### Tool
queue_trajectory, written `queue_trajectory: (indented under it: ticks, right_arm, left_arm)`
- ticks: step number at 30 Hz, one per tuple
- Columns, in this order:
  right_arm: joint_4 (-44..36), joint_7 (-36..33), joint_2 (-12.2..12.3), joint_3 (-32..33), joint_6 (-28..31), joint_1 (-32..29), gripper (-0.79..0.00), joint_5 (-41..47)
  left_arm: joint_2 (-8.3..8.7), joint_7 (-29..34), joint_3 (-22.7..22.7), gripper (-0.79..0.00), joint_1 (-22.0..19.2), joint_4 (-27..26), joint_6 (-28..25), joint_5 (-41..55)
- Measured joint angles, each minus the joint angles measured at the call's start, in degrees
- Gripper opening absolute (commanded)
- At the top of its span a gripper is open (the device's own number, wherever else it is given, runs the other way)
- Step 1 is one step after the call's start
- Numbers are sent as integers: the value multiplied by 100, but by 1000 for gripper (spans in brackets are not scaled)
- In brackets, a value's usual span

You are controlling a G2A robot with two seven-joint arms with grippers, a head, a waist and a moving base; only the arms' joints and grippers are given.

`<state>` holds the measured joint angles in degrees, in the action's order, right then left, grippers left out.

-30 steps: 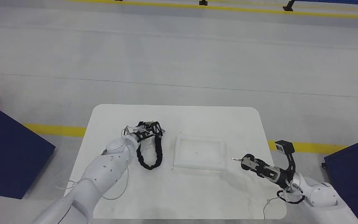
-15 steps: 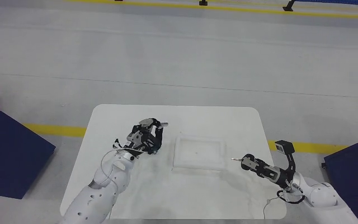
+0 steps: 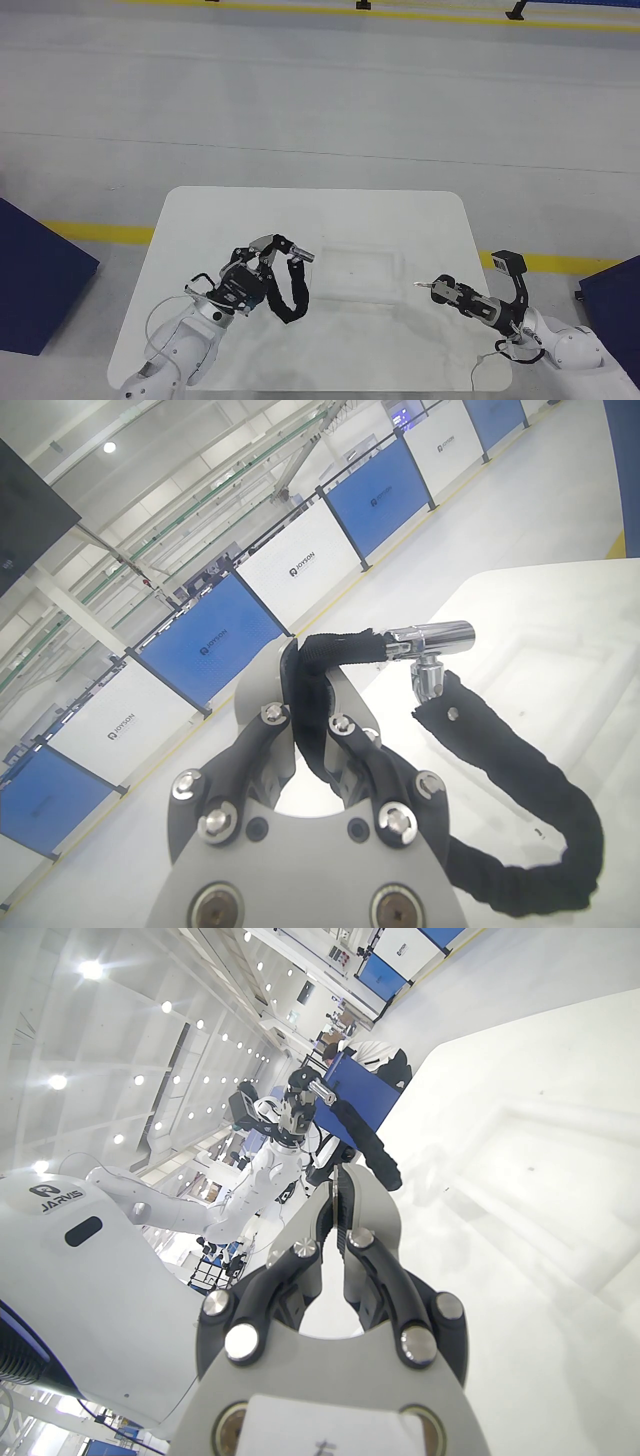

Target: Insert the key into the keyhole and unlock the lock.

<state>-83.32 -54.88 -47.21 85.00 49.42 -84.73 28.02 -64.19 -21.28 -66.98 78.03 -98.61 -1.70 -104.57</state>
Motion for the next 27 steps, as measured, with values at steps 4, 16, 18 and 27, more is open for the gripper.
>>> queue_trajectory:
  ticks: [4, 16, 18, 27]
  right_arm:
    - [0, 0, 0, 0, 0, 0, -785, 0]
    - [0, 0, 0, 0, 0, 0, -785, 0]
    - [0, 0, 0, 0, 0, 0, -785, 0]
    - [0, 0, 0, 0, 0, 0, -785, 0]
  left_arm:
    - [0, 0, 0, -785, 0, 0, -2, 6]
    - [-215, -1473, 351, -785, 59, 92, 178, 1832]
    - [-253, -1722, 425, -785, 52, 174, 92, 2115]
    - [-335, -2555, 569, -785, 176, 375, -600, 2856]
